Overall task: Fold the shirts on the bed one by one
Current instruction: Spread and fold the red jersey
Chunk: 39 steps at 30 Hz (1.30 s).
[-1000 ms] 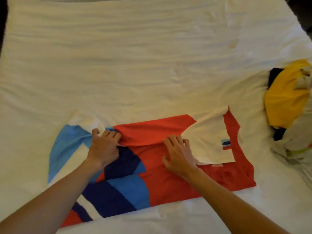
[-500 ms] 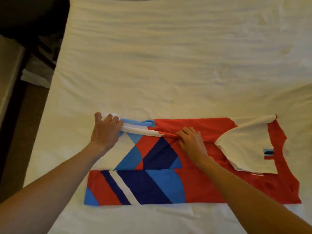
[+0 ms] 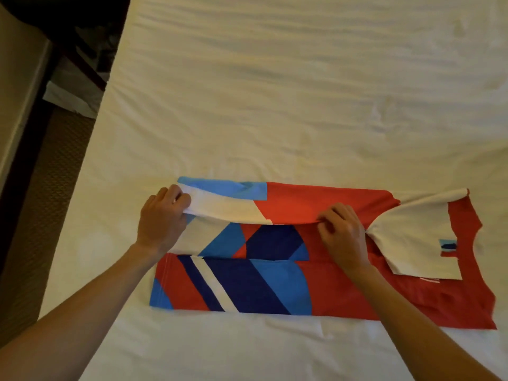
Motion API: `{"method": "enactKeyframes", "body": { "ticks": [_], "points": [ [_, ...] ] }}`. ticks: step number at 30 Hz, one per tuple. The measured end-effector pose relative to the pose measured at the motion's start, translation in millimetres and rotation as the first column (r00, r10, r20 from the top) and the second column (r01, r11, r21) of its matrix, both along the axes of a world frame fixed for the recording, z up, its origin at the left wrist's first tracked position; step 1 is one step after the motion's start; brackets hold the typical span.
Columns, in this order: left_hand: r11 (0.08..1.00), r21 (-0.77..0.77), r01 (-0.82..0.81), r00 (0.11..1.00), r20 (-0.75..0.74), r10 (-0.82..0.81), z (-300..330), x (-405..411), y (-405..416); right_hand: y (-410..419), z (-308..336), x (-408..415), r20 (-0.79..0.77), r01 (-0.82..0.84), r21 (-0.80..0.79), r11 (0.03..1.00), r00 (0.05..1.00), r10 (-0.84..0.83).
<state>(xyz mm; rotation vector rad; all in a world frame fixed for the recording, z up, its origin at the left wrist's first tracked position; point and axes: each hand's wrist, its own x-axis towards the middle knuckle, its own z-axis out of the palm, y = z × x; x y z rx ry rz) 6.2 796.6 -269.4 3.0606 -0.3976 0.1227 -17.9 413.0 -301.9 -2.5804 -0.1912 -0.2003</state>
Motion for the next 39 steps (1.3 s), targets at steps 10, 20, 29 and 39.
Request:
{"method": "enactKeyframes", "body": {
  "ticks": [10,20,29,39],
  "points": [
    [0.989,-0.051,-0.137,0.976,-0.178,0.126,-14.4,-41.1,3.6,-1.4,-10.2,-34.5,-0.148,-0.053,-0.081,0.995,0.988,0.040],
    [0.859,-0.350,-0.372,0.874,-0.444,0.198,-8.5,-37.4,-150.7,13.3,-30.4,-46.6,-0.365,-0.085,-0.301,0.950,0.930,-0.033],
    [0.991,0.096,-0.096,0.941,-0.316,0.122,-73.2,-13.6,-54.2,15.7,-59.0,-56.3,-0.364,-0.081,-0.392,0.916,0.929,-0.074],
    [0.947,-0.321,-0.007,0.975,-0.213,-0.065,-36.5,-37.7,-175.5,-7.4,-14.1,-52.9,-0.170,0.030,0.063,0.998,0.985,-0.019]
  ]
}}
